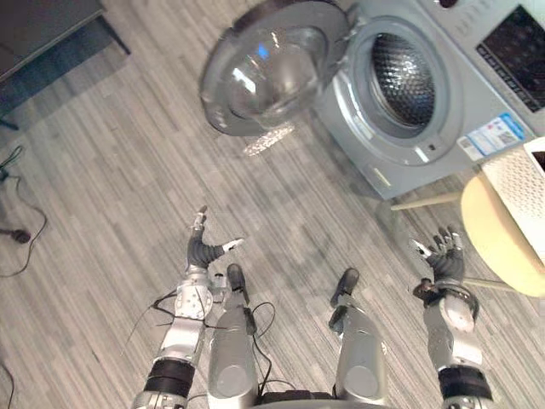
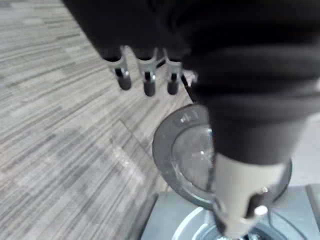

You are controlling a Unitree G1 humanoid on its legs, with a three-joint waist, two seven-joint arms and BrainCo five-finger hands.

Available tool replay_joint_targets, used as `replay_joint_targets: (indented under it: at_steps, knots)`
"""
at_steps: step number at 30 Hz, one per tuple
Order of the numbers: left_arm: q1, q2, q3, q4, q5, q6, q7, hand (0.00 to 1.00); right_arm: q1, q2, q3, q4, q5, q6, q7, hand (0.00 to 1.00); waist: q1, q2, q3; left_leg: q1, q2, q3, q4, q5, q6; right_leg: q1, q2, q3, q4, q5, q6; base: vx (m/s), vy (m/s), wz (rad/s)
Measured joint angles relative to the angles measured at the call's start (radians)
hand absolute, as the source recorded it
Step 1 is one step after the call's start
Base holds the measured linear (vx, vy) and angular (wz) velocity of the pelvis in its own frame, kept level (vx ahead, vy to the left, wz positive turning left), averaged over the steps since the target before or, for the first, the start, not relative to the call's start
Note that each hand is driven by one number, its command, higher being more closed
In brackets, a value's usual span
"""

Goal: Pick up the laundry basket with both hands and put the clothes into the washing machine.

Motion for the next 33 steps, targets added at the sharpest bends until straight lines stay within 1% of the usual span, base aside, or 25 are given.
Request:
replay_joint_targets:
  at_steps: [2,3,5,6,7,8,10,11,12,13,14,16,17,18,19,22,24,26,27,29,30,31,33]
  knots:
    - [-0.032,0.002,0.0,0.029,0.0,0.002,0.0,0.0,0.027,0.026,-0.011,0.0,0.007,0.0,0.001,0.0,-0.006,-0.011,-0.004,0.012,0.008,0.017,0.001,-0.004,-0.004,0.0,0.008,0.015,-0.005,0.002,-0.002,0.0,-0.062,-0.28]
    - [-0.081,0.009,0.0,0.079,-0.001,0.003,0.0,0.0,0.051,0.053,-0.012,0.0,0.011,0.0,0.001,0.0,-0.01,-0.021,-0.009,0.019,0.017,0.034,0.005,-0.009,-0.008,-0.005,0.017,0.029,-0.007,0.003,-0.003,0.0,-0.06,-0.31]
    - [-0.151,0.036,0.001,0.178,-0.012,0.006,0.0,0.0,0.06,0.078,-0.011,0.0,0.032,0.0,0.002,0.0,-0.028,-0.03,-0.008,0.019,0.025,0.04,0.007,-0.01,-0.009,-0.009,0.026,0.034,-0.012,0.004,-0.004,0.01,-0.051,-0.2]
    - [-0.171,0.045,0.003,0.205,-0.019,0.01,-0.001,0.0,0.061,0.082,-0.011,0.0,0.039,0.0,0.003,0.0,-0.031,-0.035,-0.008,0.019,0.027,0.044,0.009,-0.01,-0.01,-0.011,0.028,0.037,-0.015,0.004,-0.005,0.01,-0.038,-0.29]
    - [-0.237,0.07,0.018,0.282,-0.038,0.022,-0.002,0.0,0.065,0.088,-0.011,-0.001,0.049,0.0,0.005,0.0,-0.031,-0.051,-0.006,0.014,0.036,0.055,0.025,-0.024,-0.019,-0.021,0.039,0.056,-0.025,0.011,-0.005,0.01,-0.029,-0.32]
    - [-0.274,0.086,0.027,0.318,-0.05,0.028,-0.002,0.0,0.067,0.092,-0.011,-0.001,0.051,0.0,0.007,0.0,-0.034,-0.059,-0.006,0.006,0.04,0.056,0.036,-0.028,-0.017,-0.029,0.042,0.058,-0.027,0.014,-0.007,0.01,-0.04,-0.38]
    - [-0.439,0.182,0.029,0.485,-0.158,0.04,-0.006,0.0,0.071,0.102,-0.011,-0.001,0.06,0.001,0.013,0.0,-0.047,-0.094,-0.005,-0.042,0.069,0.064,0.091,-0.049,-0.021,-0.061,0.063,0.072,-0.034,0.031,-0.021,0.01,-0.049,-0.31]
    - [-0.498,0.226,0.028,0.537,-0.193,0.047,-0.01,0.0,0.071,0.106,-0.011,-0.003,0.062,0.001,0.015,0.0,-0.057,-0.11,0.001,-0.057,0.078,0.064,0.111,-0.053,-0.021,-0.069,0.07,0.077,-0.039,0.042,-0.028,0.01,-0.036,-0.28]
    - [-0.534,0.255,0.026,0.568,-0.21,0.05,-0.016,0.0,0.073,0.109,-0.012,-0.004,0.066,0.001,0.016,0.0,-0.064,-0.12,0.002,-0.07,0.085,0.066,0.128,-0.06,-0.02,-0.077,0.076,0.081,-0.044,0.047,-0.028,0.01,-0.032,-0.25]
    - [-0.611,0.308,0.013,0.624,-0.239,0.054,-0.031,0.0,0.08,0.116,-0.018,-0.012,0.079,0.001,0.016,0.0,-0.075,-0.135,0.008,-0.095,0.1,0.065,0.16,-0.075,-0.022,-0.087,0.086,0.084,-0.051,0.054,-0.028,0.02,-0.021,-0.21]
    - [-0.691,0.356,-0.01,0.676,-0.256,0.061,-0.041,0.0,0.085,0.118,-0.022,-0.02,0.081,0.001,0.016,0.0,-0.086,-0.144,0.011,-0.129,0.113,0.059,0.194,-0.09,-0.02,-0.097,0.096,0.083,-0.066,0.068,-0.03,0.02,-0.022,-0.18]
    - [-0.781,0.4,-0.019,0.725,-0.268,0.069,-0.052,0.0,0.086,0.129,-0.044,-0.028,0.088,0.0,0.016,0.0,-0.094,-0.157,0.016,-0.164,0.129,0.056,0.235,-0.112,-0.022,-0.112,0.108,0.089,-0.082,0.081,-0.027,0.02,0.002,-0.2]
    - [-0.842,0.425,-0.024,0.752,-0.277,0.073,-0.054,0.0,0.089,0.136,-0.058,-0.028,0.097,0.0,0.015,0.0,-0.101,-0.16,0.017,-0.196,0.141,0.052,0.265,-0.126,-0.023,-0.12,0.118,0.09,-0.102,0.093,-0.019,0.03,0.015,-0.25]
    - [-0.893,0.453,-0.028,0.768,-0.278,0.074,-0.056,0.0,0.095,0.143,-0.063,-0.029,0.099,0.0,0.015,0.0,-0.113,-0.168,0.02,-0.221,0.153,0.047,0.291,-0.139,-0.022,-0.13,0.127,0.092,-0.116,0.104,-0.025,0.05,0.018,-0.2]
    - [-0.912,0.47,-0.032,0.773,-0.28,0.074,-0.057,0.0,0.097,0.151,-0.067,-0.029,0.1,0.0,0.016,0.0,-0.112,-0.171,0.022,-0.233,0.16,0.046,0.306,-0.147,-0.023,-0.133,0.132,0.094,-0.122,0.108,-0.021,0.06,0.024,-0.24]
    - [-1.017,0.527,-0.058,0.778,-0.284,0.082,-0.066,0.0,0.135,0.172,-0.08,-0.042,0.105,0.0,0.014,0.0,-0.112,-0.174,0.023,-0.31,0.206,0.042,0.392,-0.191,-0.027,-0.172,0.164,0.11,-0.149,0.133,-0.013,0.06,0.027,-0.35]
    - [-1.084,0.551,-0.059,0.775,-0.285,0.083,-0.068,0.0,0.162,0.186,-0.082,-0.067,0.107,-0.001,0.012,0.0,-0.109,-0.176,0.023,-0.355,0.232,0.043,0.442,-0.218,-0.026,-0.196,0.182,0.122,-0.168,0.15,-0.005,0.06,0.04,-0.37]
    - [-1.136,0.56,-0.064,0.772,-0.296,0.082,-0.066,0.0,0.184,0.2,-0.083,-0.093,0.11,-0.003,0.011,0.0,-0.112,-0.177,0.024,-0.385,0.253,0.044,0.478,-0.239,-0.025,-0.207,0.194,0.136,-0.187,0.163,0.008,0.05,0.037,-0.3]
    - [-1.153,0.56,-0.075,0.77,-0.31,0.082,-0.065,0.0,0.193,0.203,-0.083,-0.104,0.117,-0.004,0.012,0.0,-0.109,-0.177,0.024,-0.392,0.262,0.047,0.491,-0.247,-0.025,-0.213,0.199,0.138,-0.189,0.169,0.011,0.04,0.037,-0.34]
    - [-1.201,0.562,-0.099,0.739,-0.354,0.08,-0.06,0.0,0.219,0.21,-0.083,-0.139,0.127,-0.011,0.011,0.0,-0.108,-0.177,0.024,-0.421,0.293,0.05,0.533,-0.277,-0.024,-0.228,0.216,0.15,-0.201,0.184,0.012,0.03,0.029,-0.44]
    - [-1.222,0.559,-0.102,0.713,-0.371,0.078,-0.047,0.0,0.227,0.213,-0.083,-0.16,0.129,-0.017,0.012,0.0,-0.105,-0.177,0.024,-0.436,0.313,0.054,0.558,-0.292,-0.024,-0.24,0.226,0.16,-0.207,0.199,0.034,0.02,0.034,-0.46]
    - [-1.243,0.556,-0.11,0.693,-0.374,0.078,-0.044,0.0,0.238,0.215,-0.083,-0.183,0.135,-0.018,0.012,0.0,-0.107,-0.177,0.024,-0.45,0.326,0.054,0.573,-0.302,-0.022,-0.247,0.23,0.162,-0.213,0.203,0.035,0.02,0.029,-0.41]
    - [-1.264,0.552,-0.137,0.682,-0.374,0.077,-0.045,0.0,0.254,0.216,-0.083,-0.204,0.135,-0.019,0.013,0.0,-0.109,-0.177,0.024,-0.457,0.334,0.056,0.581,-0.307,-0.023,-0.254,0.231,0.164,-0.216,0.204,0.034,0.02,0.016,-0.16]
